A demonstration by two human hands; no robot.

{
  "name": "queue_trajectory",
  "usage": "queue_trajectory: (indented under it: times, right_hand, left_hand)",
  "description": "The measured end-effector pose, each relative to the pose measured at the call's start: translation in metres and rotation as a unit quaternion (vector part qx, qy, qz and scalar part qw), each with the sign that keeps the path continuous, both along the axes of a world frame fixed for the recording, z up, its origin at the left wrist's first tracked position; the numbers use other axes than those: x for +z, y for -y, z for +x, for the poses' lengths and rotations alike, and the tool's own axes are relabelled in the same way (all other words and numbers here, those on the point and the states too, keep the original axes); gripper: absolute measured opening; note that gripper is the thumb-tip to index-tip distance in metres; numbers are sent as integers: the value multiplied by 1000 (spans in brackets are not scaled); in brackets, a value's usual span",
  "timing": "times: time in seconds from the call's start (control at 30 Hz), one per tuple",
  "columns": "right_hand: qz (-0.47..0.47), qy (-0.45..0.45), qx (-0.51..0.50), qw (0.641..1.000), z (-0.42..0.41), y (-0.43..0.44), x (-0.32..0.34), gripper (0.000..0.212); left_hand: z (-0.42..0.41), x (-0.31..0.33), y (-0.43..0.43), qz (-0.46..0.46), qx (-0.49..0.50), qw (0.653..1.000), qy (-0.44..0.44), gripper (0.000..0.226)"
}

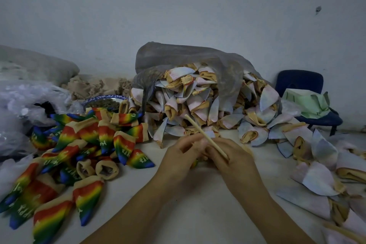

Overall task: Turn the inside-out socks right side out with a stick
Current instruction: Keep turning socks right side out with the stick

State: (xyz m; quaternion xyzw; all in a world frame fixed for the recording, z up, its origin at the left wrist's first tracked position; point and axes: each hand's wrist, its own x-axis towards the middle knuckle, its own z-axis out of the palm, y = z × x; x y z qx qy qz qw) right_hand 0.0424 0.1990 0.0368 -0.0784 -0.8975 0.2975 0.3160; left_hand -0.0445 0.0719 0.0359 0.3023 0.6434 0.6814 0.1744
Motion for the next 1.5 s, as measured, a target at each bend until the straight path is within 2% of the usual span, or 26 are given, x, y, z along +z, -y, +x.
queue_trajectory:
  times: [0.07, 0.1, 0.23, 0.3, 0.47, 0.53, 0.6, 0.7, 0.8, 0.9, 1.03, 1.1, 1.17, 1.2, 1.23, 1.37, 1.5]
  right_hand:
    - [19, 7, -2, 1000, 0, 1, 1, 39]
    - [22, 12, -5, 1000, 1, 1, 1, 38]
    - [-18, -8, -7, 1000, 1, -1, 0, 15]
    - [-33, -21, -18, 999, 1, -1, -1, 15]
    - [-50, -34, -41, 997, -4, 5, -7, 15]
    - [-45, -40, -34, 998, -5, 8, -6, 14]
    - [-38, -45, -38, 998, -5, 10, -6, 25]
    - [-15, -29, -61, 998, -6, 9, -7, 21]
    - [3, -40, -77, 996, -6, 5, -9, 15]
    - [14, -38, -83, 996, -7, 3, -9, 13]
    - [-33, -24, -94, 995, -9, 1, -7, 22]
    - [-55, -32, -100, 993, -10, 2, -2, 29]
    - [-93, -42, -88, 991, -10, 6, 2, 27]
    - [-112, -39, -79, 990, -11, 7, 2, 26]
    - [-127, -29, -68, 989, -11, 9, 2, 24]
    - [-223, -6, -40, 974, -11, 7, -3, 18]
    - [-376, -34, -30, 925, -6, 3, -1, 19]
  left_hand:
    - [0, 1, 0, 4, -4, 1000, 3, 19]
    - [0, 1, 0, 9, -2, 1000, 4, 19]
    - [-3, -6, -3, 2, 5, 1000, -11, 39]
    - [-2, -7, -5, -4, 21, 1000, -14, 41]
    - [2, -5, -7, -12, 38, 999, 29, 14]
    - [3, -4, -6, -14, 48, 998, 30, 23]
    - [4, -2, -5, -13, 62, 998, 27, 37]
    - [4, -1, -7, -1, 72, 997, 33, 35]
    - [5, 0, -9, 3, 72, 995, 62, 23]
    - [6, 0, -11, 23, 54, 988, 140, 13]
    - [7, 2, -13, 55, 5, 964, 262, 15]
    - [10, 6, -12, 115, -62, 922, 364, 13]
    - [13, 10, -10, 194, -140, 860, 450, 19]
    - [13, 11, -9, 213, -167, 843, 465, 22]
    - [13, 12, -9, 217, -182, 841, 461, 23]
    - [12, 7, -10, 164, -168, 898, 373, 19]
    - [11, 0, -11, 142, -119, 925, 331, 23]
